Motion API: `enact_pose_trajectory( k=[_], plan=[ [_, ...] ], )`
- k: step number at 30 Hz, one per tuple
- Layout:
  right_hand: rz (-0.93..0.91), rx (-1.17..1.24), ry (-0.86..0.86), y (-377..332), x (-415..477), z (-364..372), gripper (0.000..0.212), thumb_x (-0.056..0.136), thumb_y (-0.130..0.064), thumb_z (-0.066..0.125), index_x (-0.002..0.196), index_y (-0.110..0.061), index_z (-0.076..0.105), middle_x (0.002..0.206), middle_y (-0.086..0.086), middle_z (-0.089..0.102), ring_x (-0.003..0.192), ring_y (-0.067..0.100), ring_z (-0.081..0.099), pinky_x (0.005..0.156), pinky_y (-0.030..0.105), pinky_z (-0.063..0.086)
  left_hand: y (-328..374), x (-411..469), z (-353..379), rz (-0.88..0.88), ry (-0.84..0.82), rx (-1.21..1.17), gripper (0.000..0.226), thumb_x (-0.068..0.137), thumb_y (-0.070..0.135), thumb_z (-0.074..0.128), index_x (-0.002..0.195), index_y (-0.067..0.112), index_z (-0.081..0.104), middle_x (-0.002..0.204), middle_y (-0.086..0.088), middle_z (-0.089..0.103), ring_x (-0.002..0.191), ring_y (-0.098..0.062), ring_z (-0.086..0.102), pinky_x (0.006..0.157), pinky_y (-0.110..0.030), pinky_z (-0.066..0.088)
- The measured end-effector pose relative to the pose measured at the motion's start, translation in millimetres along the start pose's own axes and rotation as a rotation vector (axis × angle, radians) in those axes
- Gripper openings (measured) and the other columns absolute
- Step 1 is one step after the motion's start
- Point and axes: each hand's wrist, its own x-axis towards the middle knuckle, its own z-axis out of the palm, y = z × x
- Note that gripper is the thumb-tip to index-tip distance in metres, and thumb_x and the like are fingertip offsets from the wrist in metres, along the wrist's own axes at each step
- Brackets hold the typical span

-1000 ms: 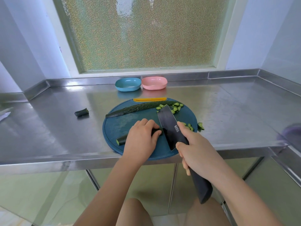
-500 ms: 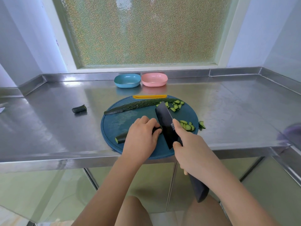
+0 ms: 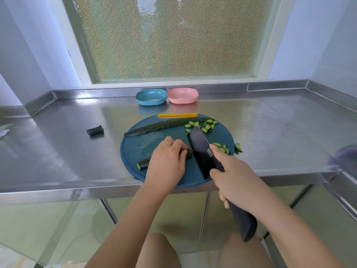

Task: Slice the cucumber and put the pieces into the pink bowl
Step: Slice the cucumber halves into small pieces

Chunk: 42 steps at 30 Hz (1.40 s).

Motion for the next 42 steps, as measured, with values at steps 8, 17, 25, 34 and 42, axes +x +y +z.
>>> enact_pose_trajectory(
  k=[8, 17, 25, 34, 42],
  plan=[
    [-0.051, 0.08, 0.009, 2, 7, 1, 0.071, 0.092, -0.012, 0.038, 0.15, -0.044, 0.013, 0.071, 0.005, 0.056, 0.047, 0.016, 0.053, 0.058, 0.038, 0.058, 1, 1, -1, -0.008, -0.009, 0.023, 0.01, 0.09, 0.018, 0.057, 0.087, 0.01, 0.062, 0.083, -0.007, 0.051, 0.075, -0.025, 0.053, 0.061, -0.029, 0.035],
    [-0.063, 0.027, -0.014, 1, 7, 1, 0.07, 0.095, -0.012, 0.038, 0.151, -0.042, 0.01, 0.069, 0.004, 0.054, 0.049, 0.015, 0.051, 0.06, 0.037, 0.057, 1, 1, -1, 0.004, -0.009, 0.035, 0.01, 0.09, 0.017, 0.057, 0.087, 0.009, 0.062, 0.083, -0.007, 0.05, 0.074, -0.024, 0.052, 0.06, -0.028, 0.032],
    [-0.034, -0.012, -0.024, -2, 16, 3, 0.071, 0.095, -0.01, 0.038, 0.152, -0.04, 0.007, 0.073, 0.002, 0.057, 0.049, 0.012, 0.053, 0.055, 0.029, 0.055, -1, 2, 1, 0.029, -0.012, 0.037, 0.008, 0.089, 0.015, 0.058, 0.086, 0.008, 0.061, 0.084, -0.007, 0.051, 0.073, -0.023, 0.051, 0.06, -0.027, 0.032],
    [-0.012, -0.133, -0.013, -3, 6, 14, 0.07, 0.098, -0.013, 0.035, 0.151, -0.039, -0.003, 0.098, 0.01, 0.062, 0.059, 0.017, 0.052, 0.071, 0.038, 0.056, -1, 0, 2, 0.022, -0.002, 0.006, 0.007, 0.089, 0.014, 0.058, 0.085, 0.01, 0.062, 0.082, -0.007, 0.051, 0.072, -0.025, 0.053, 0.059, -0.029, 0.034],
    [-0.031, 0.156, 0.026, 12, -6, 7, 0.067, 0.097, -0.013, 0.039, 0.148, -0.048, 0.013, 0.077, -0.004, 0.048, 0.036, 0.006, 0.048, 0.055, 0.029, 0.056, -1, 0, 1, 0.009, -0.005, 0.002, 0.009, 0.09, 0.017, 0.056, 0.087, 0.01, 0.061, 0.086, -0.006, 0.051, 0.077, -0.024, 0.053, 0.063, -0.031, 0.039]
  ],
)
